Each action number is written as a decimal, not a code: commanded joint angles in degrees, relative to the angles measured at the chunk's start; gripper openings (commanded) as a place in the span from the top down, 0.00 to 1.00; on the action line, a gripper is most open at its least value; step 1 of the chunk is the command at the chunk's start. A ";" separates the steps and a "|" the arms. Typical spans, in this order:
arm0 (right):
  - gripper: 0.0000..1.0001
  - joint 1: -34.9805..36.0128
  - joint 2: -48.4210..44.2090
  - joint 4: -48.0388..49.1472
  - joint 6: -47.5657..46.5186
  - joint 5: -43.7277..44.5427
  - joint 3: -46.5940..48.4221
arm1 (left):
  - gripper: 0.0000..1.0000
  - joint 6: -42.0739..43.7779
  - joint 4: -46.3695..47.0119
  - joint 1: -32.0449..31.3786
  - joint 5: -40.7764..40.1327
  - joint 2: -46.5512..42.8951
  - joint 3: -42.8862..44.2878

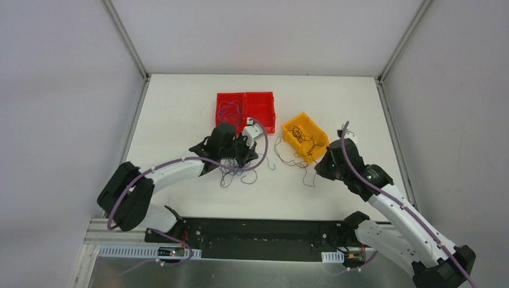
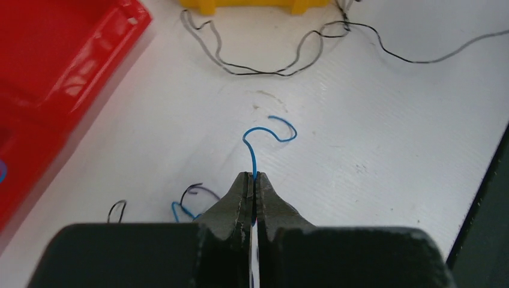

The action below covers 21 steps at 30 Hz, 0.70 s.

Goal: Untangle the cables

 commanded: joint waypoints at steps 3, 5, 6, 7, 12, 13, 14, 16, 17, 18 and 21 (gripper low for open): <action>1.00 -0.23 1.50 0.62 0.07 2.50 1.57 | 1.00 -15.03 1.06 0.46 -31.33 -13.47 -8.67; 1.00 -0.27 2.31 0.96 0.19 2.25 1.42 | 1.00 -16.89 0.37 0.64 -37.19 -16.42 -11.62; 1.00 -0.27 2.65 1.20 0.18 1.89 1.36 | 1.00 -18.12 0.29 0.66 -40.05 -17.98 -13.15; 1.00 -0.25 3.06 1.57 0.11 1.49 1.30 | 1.00 -19.29 0.54 0.66 -42.37 -19.42 -14.65; 1.00 -0.22 5.13 3.98 -0.15 -0.78 0.84 | 1.00 -23.09 -0.35 0.66 -49.29 -24.66 -18.84; 1.00 -0.26 5.80 4.55 -0.36 -1.50 0.86 | 1.00 -23.07 -0.62 0.66 -49.59 -24.92 -19.09; 1.00 -0.24 6.69 4.87 -0.66 -2.45 1.04 | 1.00 -23.00 -0.99 0.66 -49.92 -25.01 -19.13; 1.00 -0.27 9.21 5.17 -1.36 -3.69 1.78 | 1.00 -22.14 -1.36 0.66 -49.86 -24.96 -19.13; 1.00 -0.27 10.35 5.39 -1.71 -4.47 2.05 | 1.00 -21.38 -1.37 0.66 -49.30 -25.07 -19.16; 1.00 -0.20 11.68 5.97 -2.32 -5.48 2.20 | 1.00 -20.57 -1.09 0.66 -48.58 -25.17 -19.22; 1.00 -0.18 15.74 7.73 -3.99 -7.39 2.94 | 1.00 -17.43 1.18 0.66 -46.17 -25.79 -19.96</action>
